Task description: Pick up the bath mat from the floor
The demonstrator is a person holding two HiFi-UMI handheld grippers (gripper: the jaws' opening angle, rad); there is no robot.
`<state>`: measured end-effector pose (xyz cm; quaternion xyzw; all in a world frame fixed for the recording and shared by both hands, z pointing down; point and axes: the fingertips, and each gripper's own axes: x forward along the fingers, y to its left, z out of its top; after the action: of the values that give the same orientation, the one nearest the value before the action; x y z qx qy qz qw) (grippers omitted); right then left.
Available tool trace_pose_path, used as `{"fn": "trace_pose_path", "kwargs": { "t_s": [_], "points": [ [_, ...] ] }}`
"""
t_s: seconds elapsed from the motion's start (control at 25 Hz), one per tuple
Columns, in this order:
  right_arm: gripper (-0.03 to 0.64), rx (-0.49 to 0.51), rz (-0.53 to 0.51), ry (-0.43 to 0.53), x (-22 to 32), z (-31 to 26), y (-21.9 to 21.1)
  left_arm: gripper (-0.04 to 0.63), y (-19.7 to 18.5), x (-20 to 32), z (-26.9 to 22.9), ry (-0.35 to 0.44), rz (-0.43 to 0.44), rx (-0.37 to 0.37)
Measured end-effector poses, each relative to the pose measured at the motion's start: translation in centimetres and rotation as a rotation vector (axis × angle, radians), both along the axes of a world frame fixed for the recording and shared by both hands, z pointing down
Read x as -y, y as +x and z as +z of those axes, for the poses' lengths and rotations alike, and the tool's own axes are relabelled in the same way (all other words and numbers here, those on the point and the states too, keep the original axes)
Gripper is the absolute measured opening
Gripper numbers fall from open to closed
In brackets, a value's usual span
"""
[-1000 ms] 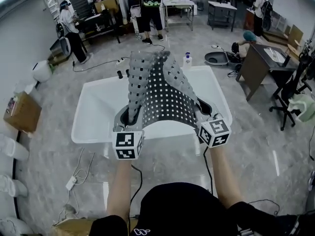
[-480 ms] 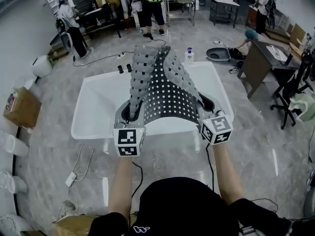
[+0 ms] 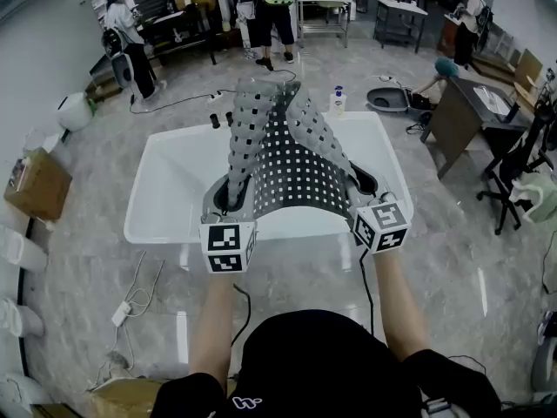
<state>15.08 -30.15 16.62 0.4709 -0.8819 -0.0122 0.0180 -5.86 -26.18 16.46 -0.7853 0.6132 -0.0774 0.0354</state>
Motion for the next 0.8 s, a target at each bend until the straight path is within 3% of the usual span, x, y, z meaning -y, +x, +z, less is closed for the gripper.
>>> {"fn": "trace_pose_path", "kwargs": {
  "t_s": [0.8],
  "points": [
    [0.020, -0.002, 0.015, -0.023, 0.28, 0.11, -0.87, 0.130, -1.07, 0.19, 0.87, -0.028, -0.022, -0.037]
  ]
}}
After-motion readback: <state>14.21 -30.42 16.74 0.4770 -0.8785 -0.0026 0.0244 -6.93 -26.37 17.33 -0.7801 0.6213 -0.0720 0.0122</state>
